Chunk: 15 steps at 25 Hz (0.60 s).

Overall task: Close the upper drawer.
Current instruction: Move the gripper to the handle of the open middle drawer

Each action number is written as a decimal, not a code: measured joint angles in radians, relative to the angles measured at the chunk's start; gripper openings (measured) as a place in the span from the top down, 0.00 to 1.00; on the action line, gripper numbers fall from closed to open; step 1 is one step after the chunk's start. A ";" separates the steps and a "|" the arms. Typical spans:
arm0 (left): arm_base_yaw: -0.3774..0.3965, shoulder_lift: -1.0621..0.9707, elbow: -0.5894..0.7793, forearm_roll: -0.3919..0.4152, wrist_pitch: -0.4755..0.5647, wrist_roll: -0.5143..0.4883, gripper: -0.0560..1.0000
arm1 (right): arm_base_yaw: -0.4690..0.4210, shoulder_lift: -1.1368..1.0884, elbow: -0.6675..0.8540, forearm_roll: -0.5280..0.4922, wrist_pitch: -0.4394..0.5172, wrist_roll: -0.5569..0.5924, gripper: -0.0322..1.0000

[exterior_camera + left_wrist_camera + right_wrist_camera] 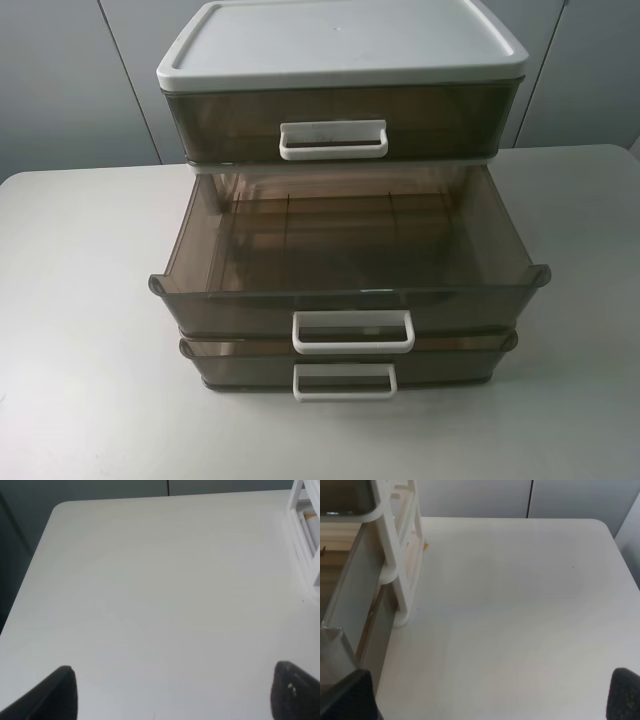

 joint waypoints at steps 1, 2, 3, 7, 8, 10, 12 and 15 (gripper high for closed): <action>0.000 0.000 0.000 0.000 0.000 0.000 0.25 | 0.000 0.000 0.000 0.000 0.000 0.000 0.29; 0.000 0.000 0.000 0.000 0.000 0.000 0.25 | 0.000 0.000 0.000 0.000 0.000 0.000 0.29; 0.000 0.000 0.000 0.000 0.000 0.000 0.25 | 0.000 0.000 0.000 0.000 0.000 0.000 0.29; 0.000 0.000 0.000 0.000 0.000 0.000 0.25 | 0.000 0.000 0.000 0.000 0.000 0.000 0.29; 0.000 0.000 0.000 0.000 0.000 0.000 0.25 | 0.000 0.000 0.000 0.000 0.000 0.000 0.29; 0.000 0.000 0.000 0.000 0.000 0.000 0.25 | 0.000 0.000 0.000 0.000 0.000 0.000 0.29; 0.000 0.000 0.000 0.000 0.000 0.000 0.25 | 0.000 0.000 0.000 0.000 0.000 0.000 0.29; 0.000 0.000 0.000 0.000 0.000 0.000 0.25 | 0.000 0.000 0.000 0.000 0.000 0.000 0.29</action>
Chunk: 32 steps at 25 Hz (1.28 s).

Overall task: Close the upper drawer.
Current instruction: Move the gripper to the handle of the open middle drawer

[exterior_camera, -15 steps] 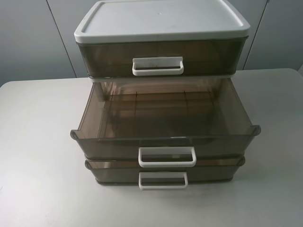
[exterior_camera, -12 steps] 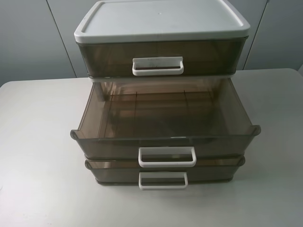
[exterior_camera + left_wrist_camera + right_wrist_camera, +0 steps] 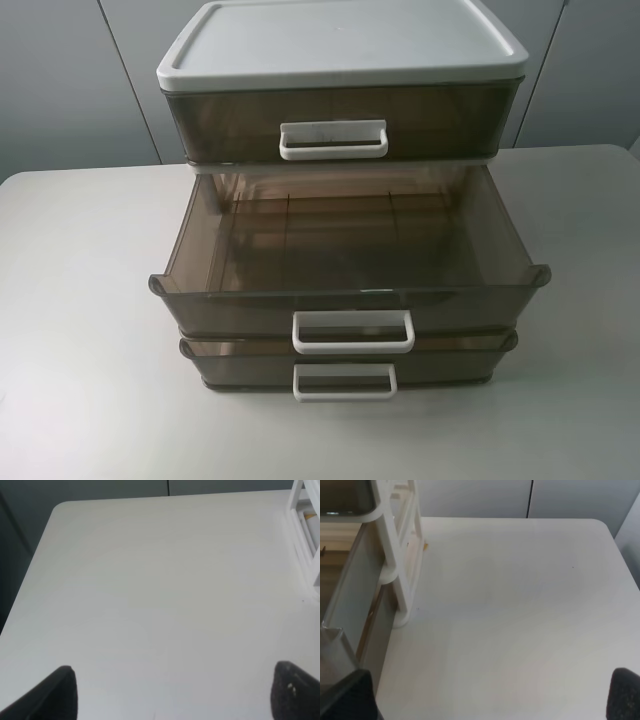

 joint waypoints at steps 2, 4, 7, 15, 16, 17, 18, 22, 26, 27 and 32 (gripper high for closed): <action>0.000 0.000 0.000 0.000 0.000 0.000 0.25 | 0.000 0.000 0.000 0.000 0.000 0.000 0.29; 0.000 0.000 0.000 0.000 0.000 0.000 0.25 | 0.000 0.000 0.000 0.000 0.000 0.000 0.29; 0.000 0.000 0.000 0.000 0.000 0.000 0.25 | 0.000 0.000 0.000 0.000 0.000 0.000 0.29; 0.000 0.000 0.000 0.000 0.000 0.000 0.25 | 0.000 0.000 0.000 0.000 0.000 0.000 0.29; 0.000 0.000 0.000 0.000 0.000 0.000 0.25 | 0.000 0.000 0.000 0.000 0.000 0.000 0.29; 0.000 0.000 0.000 0.000 0.000 0.000 0.25 | 0.000 0.000 0.000 0.000 0.000 0.000 0.29; 0.000 0.000 0.000 0.000 0.000 0.000 0.25 | 0.000 0.000 0.000 0.000 0.000 0.000 0.29; 0.000 0.000 0.000 0.000 0.000 0.000 0.25 | 0.000 0.000 0.000 0.000 0.000 0.000 0.29; 0.000 0.000 0.000 0.000 0.000 0.002 0.25 | 0.000 0.003 0.000 0.000 0.000 0.000 0.29; 0.000 0.000 0.000 0.000 0.000 0.002 0.25 | 0.000 0.018 0.000 0.000 0.000 0.000 0.29; 0.000 0.000 0.000 0.000 0.000 0.002 0.25 | 0.000 0.223 -0.103 0.002 -0.007 0.000 0.29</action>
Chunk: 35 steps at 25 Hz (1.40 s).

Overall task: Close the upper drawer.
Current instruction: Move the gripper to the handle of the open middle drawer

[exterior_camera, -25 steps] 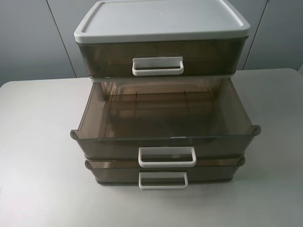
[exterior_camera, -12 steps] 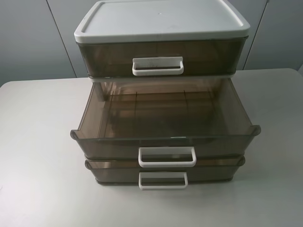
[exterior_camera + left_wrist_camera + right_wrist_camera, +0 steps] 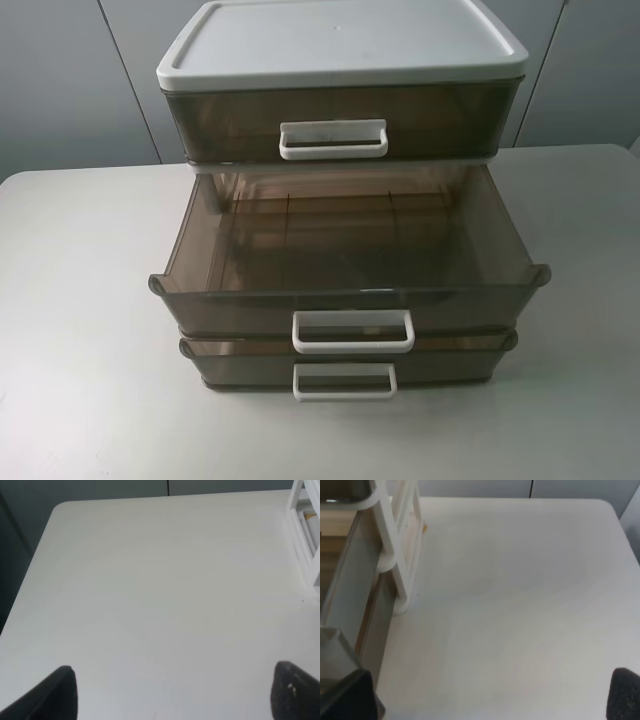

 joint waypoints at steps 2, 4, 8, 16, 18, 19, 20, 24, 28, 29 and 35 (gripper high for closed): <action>0.000 0.000 0.000 0.000 0.000 0.000 0.25 | 0.000 0.110 -0.076 0.010 -0.020 0.000 0.29; 0.000 0.000 0.000 0.000 0.000 0.000 0.25 | 0.000 0.225 -0.170 0.025 -0.050 -0.005 0.29; 0.000 0.000 0.000 0.000 0.000 0.000 0.25 | 0.009 0.471 -0.339 0.112 -0.056 -0.116 0.29; 0.000 0.000 0.000 0.000 0.000 0.000 0.25 | 0.445 0.810 -0.491 0.181 -0.029 -0.269 0.29; 0.000 0.000 0.000 0.000 0.000 0.000 0.25 | 0.571 0.863 -0.505 0.181 -0.031 -0.294 0.29; 0.000 0.000 0.000 0.000 0.000 0.000 0.25 | 0.626 0.889 -0.505 0.183 -0.031 -0.304 0.29; 0.000 0.000 0.000 0.000 0.000 0.000 0.25 | 0.669 0.915 -0.505 0.183 -0.031 -0.315 0.29; 0.000 0.000 0.000 0.000 0.000 0.000 0.25 | 0.841 0.999 -0.505 0.183 -0.024 -0.343 0.29; 0.000 0.000 0.000 0.000 0.000 0.000 0.25 | 0.981 1.045 -0.506 0.191 -0.010 -0.391 0.29; 0.000 0.000 0.000 0.000 0.000 0.000 0.25 | 1.010 1.053 -0.506 0.193 -0.002 -0.401 0.29; 0.000 0.000 0.000 0.000 0.000 0.000 0.25 | 1.095 1.149 -0.482 0.211 0.024 -0.453 0.29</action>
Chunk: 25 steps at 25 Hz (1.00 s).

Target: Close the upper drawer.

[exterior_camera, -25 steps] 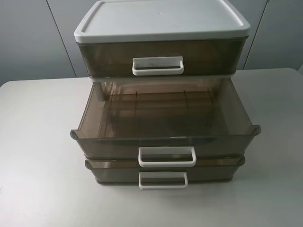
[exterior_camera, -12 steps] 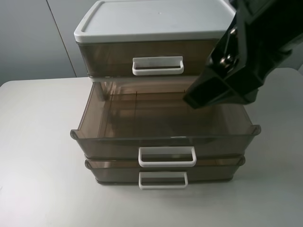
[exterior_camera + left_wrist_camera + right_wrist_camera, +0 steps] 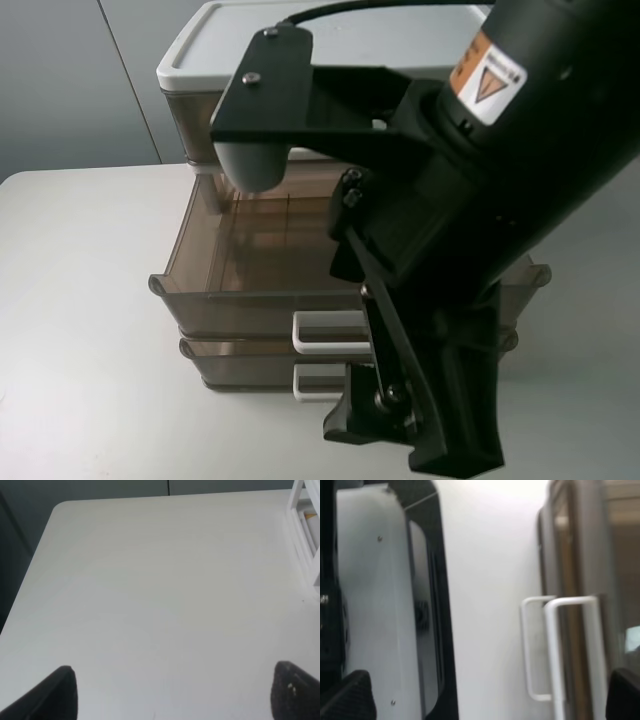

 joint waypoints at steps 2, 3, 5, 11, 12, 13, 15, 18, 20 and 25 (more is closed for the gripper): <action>0.000 0.000 0.000 0.000 0.000 0.000 0.25 | 0.004 0.035 0.016 0.000 0.000 -0.002 0.29; 0.000 0.000 0.000 0.000 0.000 0.000 0.25 | 0.004 0.052 0.024 0.000 0.000 -0.002 0.29; 0.000 0.000 0.000 0.000 0.000 0.000 0.25 | 0.004 0.079 0.039 0.000 -0.002 -0.014 0.29; 0.000 0.000 0.000 0.000 0.000 0.000 0.25 | 0.004 0.140 0.055 -0.026 -0.030 -0.040 0.29; 0.000 0.000 0.000 0.000 0.000 0.000 0.25 | 0.004 0.145 0.055 -0.032 -0.040 -0.042 0.29; 0.000 0.000 0.000 0.000 0.000 0.000 0.25 | 0.004 0.152 0.055 -0.033 -0.047 -0.044 0.29; 0.000 0.000 0.000 0.000 0.000 0.000 0.25 | 0.004 0.171 0.055 -0.038 -0.055 -0.044 0.29; 0.000 0.000 0.000 0.000 0.000 0.000 0.25 | 0.004 0.196 0.055 -0.071 -0.065 -0.044 0.29; 0.000 0.000 0.000 0.000 0.000 0.000 0.25 | 0.004 0.204 0.055 -0.098 -0.081 -0.044 0.29; 0.000 0.000 0.000 0.000 0.000 0.000 0.25 | 0.008 0.206 0.056 -0.161 -0.128 -0.044 0.29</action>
